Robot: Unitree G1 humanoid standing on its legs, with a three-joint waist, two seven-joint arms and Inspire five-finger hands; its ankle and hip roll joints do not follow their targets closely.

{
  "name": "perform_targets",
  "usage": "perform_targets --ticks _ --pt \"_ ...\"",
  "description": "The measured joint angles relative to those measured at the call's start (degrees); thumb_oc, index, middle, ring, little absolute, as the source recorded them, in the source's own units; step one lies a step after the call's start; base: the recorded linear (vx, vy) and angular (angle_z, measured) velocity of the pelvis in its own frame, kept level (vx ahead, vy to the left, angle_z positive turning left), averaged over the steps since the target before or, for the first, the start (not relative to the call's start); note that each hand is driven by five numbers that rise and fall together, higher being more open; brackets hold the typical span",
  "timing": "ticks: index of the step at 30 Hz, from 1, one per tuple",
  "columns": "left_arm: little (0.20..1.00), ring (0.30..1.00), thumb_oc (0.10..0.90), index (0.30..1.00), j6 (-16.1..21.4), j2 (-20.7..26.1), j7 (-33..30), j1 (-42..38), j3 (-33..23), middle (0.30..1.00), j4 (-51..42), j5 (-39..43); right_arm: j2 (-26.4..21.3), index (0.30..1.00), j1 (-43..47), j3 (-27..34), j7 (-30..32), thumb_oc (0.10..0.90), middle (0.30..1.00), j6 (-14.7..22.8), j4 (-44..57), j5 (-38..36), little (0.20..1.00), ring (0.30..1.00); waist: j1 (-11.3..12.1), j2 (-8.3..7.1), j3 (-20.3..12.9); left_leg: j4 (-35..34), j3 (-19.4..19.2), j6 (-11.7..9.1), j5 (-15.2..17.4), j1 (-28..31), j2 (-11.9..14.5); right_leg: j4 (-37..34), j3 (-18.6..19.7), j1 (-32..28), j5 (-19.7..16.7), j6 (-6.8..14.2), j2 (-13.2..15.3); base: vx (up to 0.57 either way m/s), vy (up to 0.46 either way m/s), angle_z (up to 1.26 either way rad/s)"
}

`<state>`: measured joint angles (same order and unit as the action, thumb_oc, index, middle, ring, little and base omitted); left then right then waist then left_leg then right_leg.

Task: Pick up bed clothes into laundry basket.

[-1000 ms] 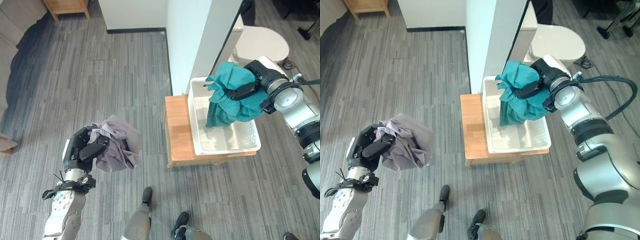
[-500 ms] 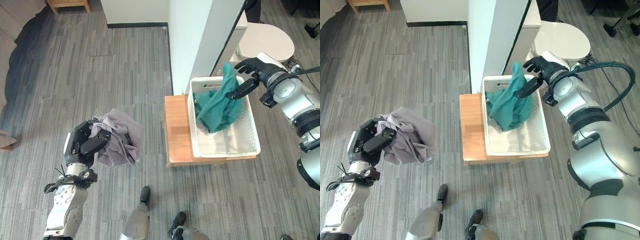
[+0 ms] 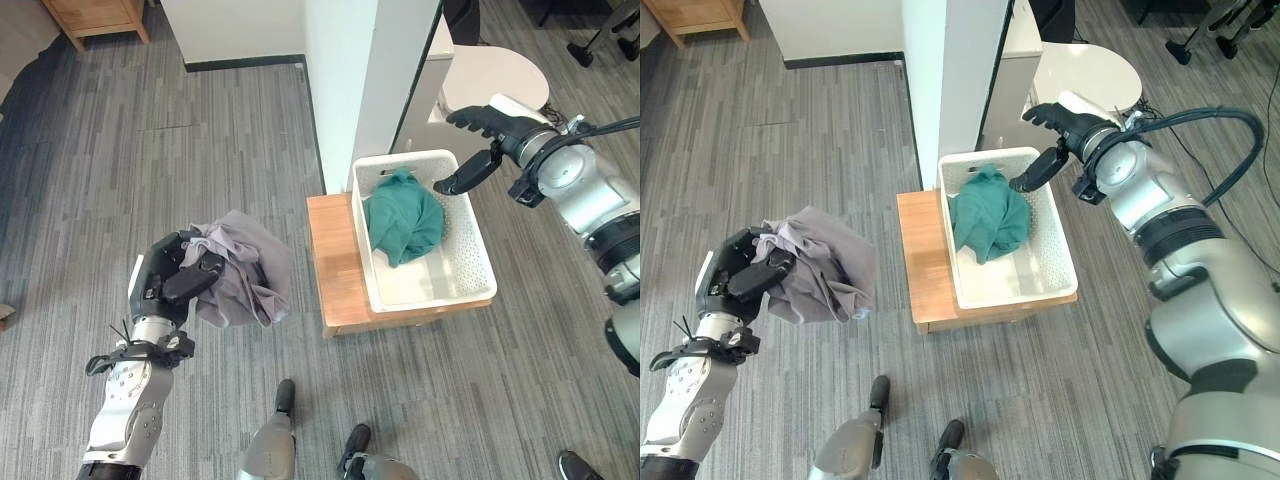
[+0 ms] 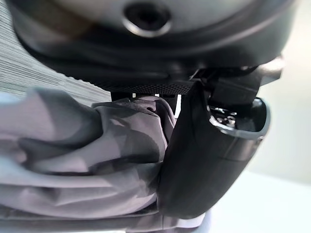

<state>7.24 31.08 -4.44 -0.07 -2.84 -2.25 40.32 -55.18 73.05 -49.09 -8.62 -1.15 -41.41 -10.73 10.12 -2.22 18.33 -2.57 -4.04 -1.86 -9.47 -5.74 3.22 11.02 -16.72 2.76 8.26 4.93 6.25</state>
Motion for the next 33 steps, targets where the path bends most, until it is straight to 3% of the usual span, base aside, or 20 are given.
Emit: perform_targets --ticks 2,3,4,5,6,7,9,10,12,14,17,19,20,21,22,23,25,28,33 --pt "0.300 0.300 0.400 0.300 0.1 2.2 -0.2 -2.1 0.1 0.300 0.3 -0.2 -0.8 0.900 -3.0 5.5 0.3 0.800 0.900 0.2 5.4 -2.3 0.900 0.900 -0.4 1.21 0.7 0.1 -0.2 1.0 0.6 1.2 0.7 1.3 0.4 0.5 2.0 2.7 0.1 0.04 0.022 -0.13" --pt "0.300 0.300 0.400 0.300 0.1 4.9 -0.3 -4.0 -0.1 0.300 0.4 -0.9 -1.3 0.900 -5.1 8.6 0.5 0.800 0.900 0.7 10.0 -3.6 0.900 0.900 -1.4 1.37 0.7 -0.1 -0.2 1.0 0.6 1.4 0.3 -4.9 -0.4 -1.5 -1.0 0.9 0.0 0.04 0.022 0.01" --pt "0.300 0.300 0.400 0.300 0.1 6.0 -0.4 -4.6 -0.2 0.300 0.5 -1.1 -1.4 0.900 -5.9 9.2 0.7 0.800 0.900 1.1 11.4 -3.9 0.900 0.900 -1.9 1.61 0.6 -0.3 -0.2 1.0 0.3 1.3 0.2 -6.2 -0.5 -2.7 -2.6 0.2 -0.4 0.06 0.047 -0.07" --pt "0.300 0.300 0.400 0.300 0.4 10.0 -0.3 -7.6 -0.1 0.300 0.5 -1.3 -2.1 0.900 -11.5 13.4 1.0 0.800 0.900 1.3 18.2 -4.4 0.900 0.900 -3.0 2.66 0.5 -0.7 -0.1 0.8 0.0 2.4 0.5 -7.6 0.0 -3.9 -3.7 -0.2 -0.8 0.08 0.064 -0.03" --pt "0.300 0.300 0.400 0.300 0.4 11.9 -0.2 -9.0 0.1 0.300 0.5 -1.3 -2.1 0.900 -16.0 17.2 1.2 0.800 0.900 1.0 21.8 -4.4 0.900 0.900 -3.8 2.84 0.4 -0.8 -0.3 0.7 0.0 2.9 0.4 -7.6 -0.1 -4.4 -3.7 -0.2 -0.6 0.08 0.063 -0.05" --pt "0.300 0.300 0.400 0.300 0.5 16.4 -0.1 -11.2 0.2 0.300 0.7 -1.2 -1.4 0.900 -25.9 25.2 1.3 0.800 0.900 1.1 29.7 -5.8 0.900 0.900 -4.9 2.95 0.4 -0.8 -0.9 0.7 0.0 3.5 0.2 -7.2 0.1 -5.0 -3.6 -0.1 -0.4 0.04 0.028 0.00" --pt "0.300 0.300 0.400 0.300 1.5 19.0 -0.1 -16.0 0.3 0.300 3.5 -1.1 -1.5 0.900 -35.9 30.0 1.0 0.800 0.900 1.1 35.9 -8.1 0.900 0.900 -6.0 3.89 -0.1 -0.8 -1.8 0.7 0.0 4.3 -0.5 -7.3 1.1 -5.3 -3.7 0.0 0.3 0.05 0.020 -0.18" --pt "0.300 0.300 0.400 0.300 1.5 19.6 -0.3 -17.3 0.4 0.300 4.1 -1.0 -1.5 0.900 -38.3 30.9 0.9 0.800 0.900 1.1 36.4 -8.7 0.900 0.900 -7.3 4.22 -0.3 -0.9 -1.9 0.7 0.0 4.6 -0.7 -7.3 1.3 -5.3 -3.8 0.1 0.6 0.04 0.016 -0.08" --pt "0.300 0.300 0.400 0.300 1.7 22.8 0.0 -21.4 2.4 0.300 5.9 -0.3 -0.4 0.900 -47.6 38.2 0.4 0.800 0.900 0.9 39.2 -10.0 0.900 0.900 -8.5 4.98 -0.7 -1.4 -2.0 0.7 0.0 5.0 -1.2 -7.5 1.2 -5.7 -3.9 0.3 0.9 0.01 -0.003 -0.05" --pt "0.300 0.300 0.400 0.300 2.4 24.1 0.4 -24.6 3.6 0.300 8.1 0.3 -0.3 0.900 -50.9 39.8 0.4 0.800 0.900 0.5 37.3 -11.1 0.900 0.900 -11.3 5.83 -1.3 -1.9 -2.1 0.7 0.0 5.6 -1.4 -8.2 2.3 -6.0 -4.4 0.9 1.1 0.02 -0.006 -0.18" --pt "0.300 0.300 0.400 0.300 2.6 28.2 1.5 -32.8 10.9 0.300 14.1 2.2 5.4 0.900 -62.4 49.6 0.6 0.800 0.900 0.6 37.4 -12.9 0.900 0.900 -13.2 6.25 -1.5 -2.0 -3.4 0.7 0.0 6.5 -1.3 -8.5 3.4 -6.2 -4.9 1.1 1.1 0.01 0.001 -0.20" --pt "0.300 0.300 0.400 0.300 2.6 28.4 1.4 -33.6 11.2 0.300 16.1 2.8 7.5 0.900 -64.9 50.6 1.0 0.800 0.900 0.5 37.2 -13.2 0.900 0.900 -14.9 6.74 -1.9 -2.1 -3.6 0.7 0.0 6.6 -1.3 -8.5 3.6 -6.1 -5.1 1.0 1.1 0.02 -0.003 -0.23" --pt "0.300 0.300 0.400 0.300 2.6 28.2 1.5 -33.6 11.4 0.300 16.6 3.1 6.4 0.900 -65.5 48.9 1.1 0.800 0.900 -0.4 37.1 -13.2 0.900 0.900 -15.7 7.22 -2.2 -2.3 -4.6 0.7 0.0 6.8 -1.1 -8.9 4.6 -5.7 -5.6 0.4 1.0 0.02 -0.014 -0.29" --pt "0.300 0.300 0.400 0.300 2.5 29.1 2.5 -35.0 13.7 0.300 17.3 3.3 8.8 0.900 -67.6 49.7 1.1 0.800 0.900 0.2 36.9 -13.2 0.900 0.900 -17.6 7.19 -2.4 -2.3 -5.1 0.1 -0.4 7.2 -1.0 -10.3 5.4 -6.1 -6.3 0.8 0.8 0.03 -0.017 -0.36" --pt "0.300 0.300 0.400 0.300 2.3 32.0 3.8 -39.9 20.9 0.300 20.0 4.0 15.2 0.900 -71.8 53.9 1.3 0.800 0.900 1.5 37.9 -13.9 0.900 0.900 -17.6 6.75 -3.1 -2.3 -6.1 -0.2 -0.6 7.5 -0.9 -10.4 6.0 -6.1 -6.4 0.9 0.7 -0.01 -0.011 -0.24" --pt "0.300 0.300 0.400 0.300 2.0 33.5 4.9 -42.6 24.6 0.300 22.4 4.1 18.0 0.900 -73.0 54.5 1.6 0.800 0.900 2.2 38.2 -15.0 0.900 0.900 -17.4 6.98 -3.7 -2.4 -6.6 -0.1 -0.6 7.6 -0.9 -10.2 6.1 -6.2 -6.4 0.9 0.7 0.00 0.000 -0.38" --pt "0.300 0.300 0.400 0.300 1.7 33.1 5.5 -44.4 25.4 0.300 24.0 4.1 16.2 0.900 -75.2 51.6 0.6 0.800 0.900 1.4 37.9 -15.3 0.900 0.900 -19.1 7.64 -4.2 -2.4 -7.0 -0.2 -0.6 7.6 -1.2 -10.3 7.0 -5.8 -6.8 0.8 1.0 0.00 0.003 -0.29" --pt "0.300 0.300 0.400 0.300 1.9 33.1 7.7 -50.0 29.9 0.300 25.5 4.1 18.1 0.900 -78.6 51.5 0.2 0.800 0.900 1.0 37.7 -15.6 0.900 0.900 -21.1 7.75 -4.3 -2.4 -8.1 -0.2 -0.6 7.9 -1.0 -10.2 7.7 -5.6 -7.0 0.7 0.9 0.01 0.005 -0.10" --pt "0.300 0.300 0.400 0.300 1.4 32.3 9.2 -57.7 36.7 0.300 33.2 4.1 19.1 0.900 -79.5 50.7 0.0 0.800 0.900 1.0 37.8 -15.6 0.900 0.900 -22.5 8.45 -4.8 -2.4 -8.5 -0.2 -0.6 7.2 -0.9 -9.8 9.1 -4.0 -7.7 0.7 0.8 -0.01 0.014 -0.14"
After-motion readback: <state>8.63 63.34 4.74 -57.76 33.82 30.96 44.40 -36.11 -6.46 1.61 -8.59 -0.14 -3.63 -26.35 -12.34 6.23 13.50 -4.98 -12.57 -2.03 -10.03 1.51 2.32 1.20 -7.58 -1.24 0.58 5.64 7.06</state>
